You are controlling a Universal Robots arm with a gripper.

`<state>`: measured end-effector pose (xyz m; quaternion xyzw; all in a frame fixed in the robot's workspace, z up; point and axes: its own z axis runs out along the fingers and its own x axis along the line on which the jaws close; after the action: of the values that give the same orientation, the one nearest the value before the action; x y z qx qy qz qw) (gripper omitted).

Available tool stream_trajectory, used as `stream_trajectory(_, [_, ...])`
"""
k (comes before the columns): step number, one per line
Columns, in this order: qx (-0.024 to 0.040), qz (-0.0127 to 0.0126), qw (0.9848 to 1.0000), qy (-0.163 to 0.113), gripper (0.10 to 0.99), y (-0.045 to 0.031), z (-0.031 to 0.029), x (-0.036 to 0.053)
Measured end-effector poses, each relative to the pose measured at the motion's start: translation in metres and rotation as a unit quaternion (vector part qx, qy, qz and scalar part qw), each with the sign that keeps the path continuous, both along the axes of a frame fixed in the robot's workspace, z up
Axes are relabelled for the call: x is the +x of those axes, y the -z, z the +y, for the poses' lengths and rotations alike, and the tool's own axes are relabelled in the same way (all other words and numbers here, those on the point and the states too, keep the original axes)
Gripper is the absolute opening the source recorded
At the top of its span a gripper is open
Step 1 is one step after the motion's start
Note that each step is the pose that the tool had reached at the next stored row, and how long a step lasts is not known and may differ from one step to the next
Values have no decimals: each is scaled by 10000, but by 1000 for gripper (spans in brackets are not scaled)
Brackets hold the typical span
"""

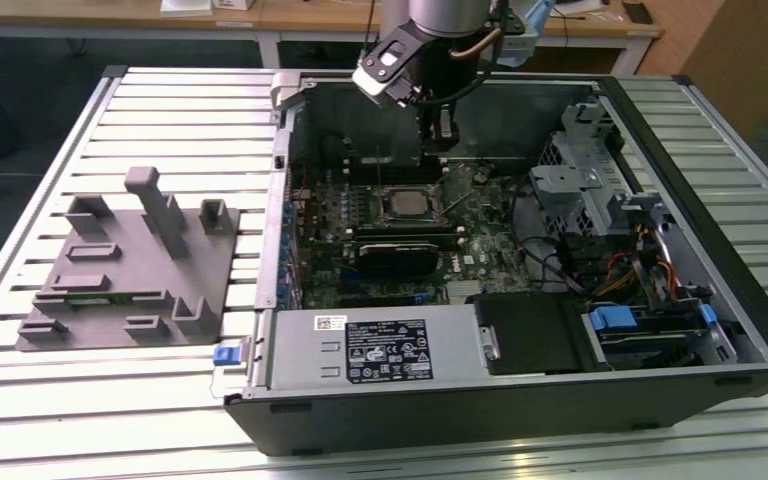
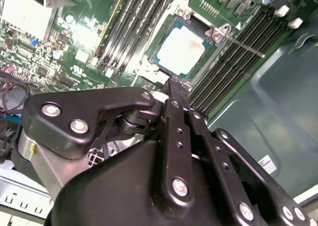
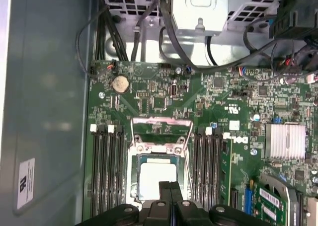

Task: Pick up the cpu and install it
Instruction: 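Close the cpu cover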

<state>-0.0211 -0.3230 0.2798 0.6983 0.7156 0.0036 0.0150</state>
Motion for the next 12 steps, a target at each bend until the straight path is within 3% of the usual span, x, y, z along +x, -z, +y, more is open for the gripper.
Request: stream_trajectory(12, [0,2,10000,-1,106,10,0,122])
